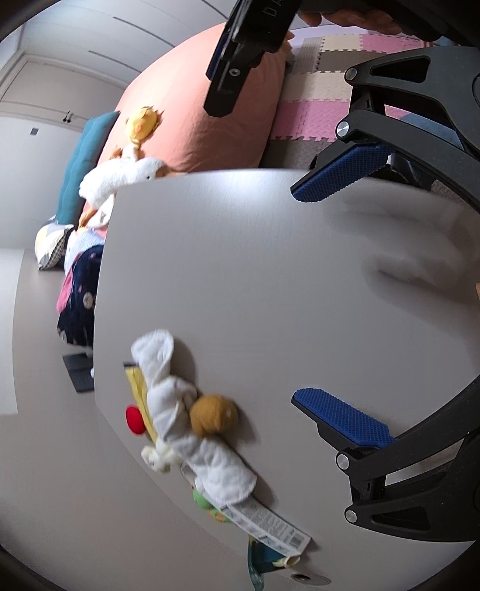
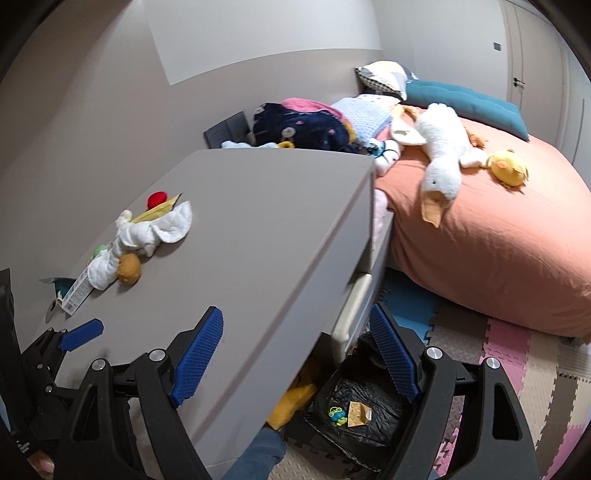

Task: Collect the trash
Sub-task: 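Return both open tools to the table toward the white box and brown plush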

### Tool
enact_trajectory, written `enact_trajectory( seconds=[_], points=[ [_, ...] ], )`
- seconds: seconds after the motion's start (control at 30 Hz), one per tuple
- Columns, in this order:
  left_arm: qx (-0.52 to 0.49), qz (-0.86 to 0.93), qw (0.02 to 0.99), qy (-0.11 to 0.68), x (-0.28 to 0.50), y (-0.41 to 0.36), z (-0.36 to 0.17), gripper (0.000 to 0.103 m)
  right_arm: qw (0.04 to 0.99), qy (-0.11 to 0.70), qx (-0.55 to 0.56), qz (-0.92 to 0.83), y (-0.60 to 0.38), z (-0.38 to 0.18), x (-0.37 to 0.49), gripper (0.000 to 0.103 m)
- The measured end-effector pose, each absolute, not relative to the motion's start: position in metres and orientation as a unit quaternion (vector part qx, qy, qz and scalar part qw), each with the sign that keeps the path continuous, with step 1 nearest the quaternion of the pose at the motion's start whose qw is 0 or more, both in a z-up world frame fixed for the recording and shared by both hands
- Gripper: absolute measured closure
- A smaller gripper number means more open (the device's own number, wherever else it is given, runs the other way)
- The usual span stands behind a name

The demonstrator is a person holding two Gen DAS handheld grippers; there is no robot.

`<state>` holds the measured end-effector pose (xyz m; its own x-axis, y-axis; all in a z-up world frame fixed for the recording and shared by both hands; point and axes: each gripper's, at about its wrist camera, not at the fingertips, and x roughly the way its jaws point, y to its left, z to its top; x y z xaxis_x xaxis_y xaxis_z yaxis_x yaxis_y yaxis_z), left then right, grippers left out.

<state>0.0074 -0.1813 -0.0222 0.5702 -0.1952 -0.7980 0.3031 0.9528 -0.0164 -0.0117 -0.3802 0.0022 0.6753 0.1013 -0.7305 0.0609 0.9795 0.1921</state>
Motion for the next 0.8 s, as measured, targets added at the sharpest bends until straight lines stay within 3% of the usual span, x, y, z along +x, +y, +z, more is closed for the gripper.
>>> enact_trajectory(
  seconds=[0.8],
  points=[
    [0.051,-0.062,0.901,0.427,0.044,-0.054,-0.018,0.005,0.899,0.420,0.079,0.096,-0.268,-0.003,0.052,0.021]
  ],
)
